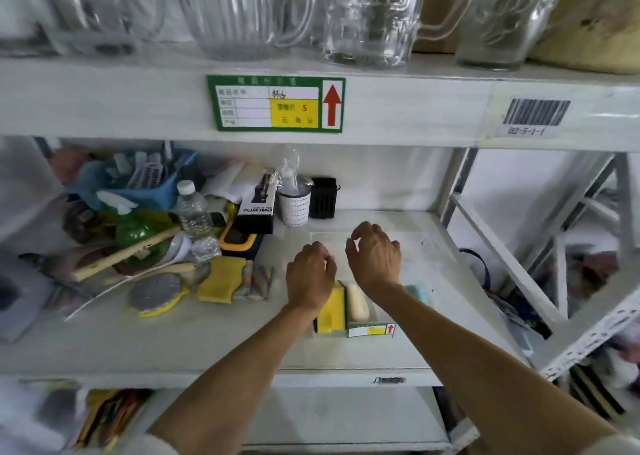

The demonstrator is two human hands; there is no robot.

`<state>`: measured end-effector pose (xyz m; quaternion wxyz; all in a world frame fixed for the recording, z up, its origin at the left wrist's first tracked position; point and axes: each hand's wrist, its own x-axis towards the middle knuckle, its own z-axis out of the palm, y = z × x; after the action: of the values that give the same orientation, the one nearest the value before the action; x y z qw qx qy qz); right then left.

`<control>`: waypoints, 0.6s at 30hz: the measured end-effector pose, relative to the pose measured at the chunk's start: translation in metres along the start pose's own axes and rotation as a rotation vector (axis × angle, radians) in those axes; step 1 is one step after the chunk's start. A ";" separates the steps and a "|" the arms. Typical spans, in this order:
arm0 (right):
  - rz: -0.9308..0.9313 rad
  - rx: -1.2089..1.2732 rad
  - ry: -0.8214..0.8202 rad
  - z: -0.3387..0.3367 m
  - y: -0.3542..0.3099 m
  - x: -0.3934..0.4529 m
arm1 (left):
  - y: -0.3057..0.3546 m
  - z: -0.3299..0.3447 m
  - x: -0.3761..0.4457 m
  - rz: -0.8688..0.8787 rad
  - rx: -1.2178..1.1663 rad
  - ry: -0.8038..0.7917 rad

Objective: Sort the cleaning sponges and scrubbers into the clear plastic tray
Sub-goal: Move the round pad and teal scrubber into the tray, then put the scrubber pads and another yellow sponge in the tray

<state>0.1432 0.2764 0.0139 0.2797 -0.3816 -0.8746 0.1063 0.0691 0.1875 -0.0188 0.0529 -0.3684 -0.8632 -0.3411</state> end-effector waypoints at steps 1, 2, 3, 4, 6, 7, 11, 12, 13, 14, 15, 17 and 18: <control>-0.026 0.039 -0.007 0.002 -0.012 -0.001 | -0.009 -0.006 -0.001 -0.017 -0.043 0.021; -0.050 0.082 -0.016 0.005 -0.025 -0.002 | -0.018 -0.012 -0.002 -0.036 -0.081 0.045; -0.070 0.125 -0.028 0.009 -0.037 -0.004 | -0.027 -0.017 -0.002 -0.054 -0.107 0.076; -0.088 0.163 -0.049 0.013 -0.049 -0.007 | -0.037 -0.024 -0.003 -0.080 -0.119 0.105; -0.114 0.212 -0.116 0.025 -0.072 -0.014 | -0.058 -0.038 -0.007 -0.163 -0.146 0.135; -0.120 0.225 -0.158 0.031 -0.083 -0.017 | -0.069 -0.045 -0.009 -0.215 -0.166 0.140; -0.074 0.241 -0.359 0.057 -0.117 -0.032 | -0.121 -0.073 -0.019 -0.355 -0.167 0.194; -0.051 0.243 -0.414 0.064 -0.124 -0.036 | -0.135 -0.080 -0.023 -0.371 -0.145 0.213; -0.027 0.250 -0.460 0.071 -0.128 -0.038 | -0.148 -0.086 -0.025 -0.387 -0.121 0.228; -0.006 0.257 -0.497 0.078 -0.133 -0.041 | -0.160 -0.091 -0.028 -0.414 -0.099 0.233; 0.012 0.264 -0.523 0.085 -0.138 -0.043 | -0.172 -0.097 -0.031 -0.454 -0.083 0.232; 0.046 0.275 -0.563 0.098 -0.145 -0.045 | -0.194 -0.106 -0.035 -0.555 -0.059 0.217; 0.061 0.277 -0.582 0.103 -0.148 -0.045 | -0.203 -0.111 -0.036 -0.607 -0.040 0.199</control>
<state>0.0195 0.1448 -0.0303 0.0638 -0.3197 -0.8832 0.3372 -0.0595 -0.0042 -0.0587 0.0253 -0.0599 -0.9174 -0.3927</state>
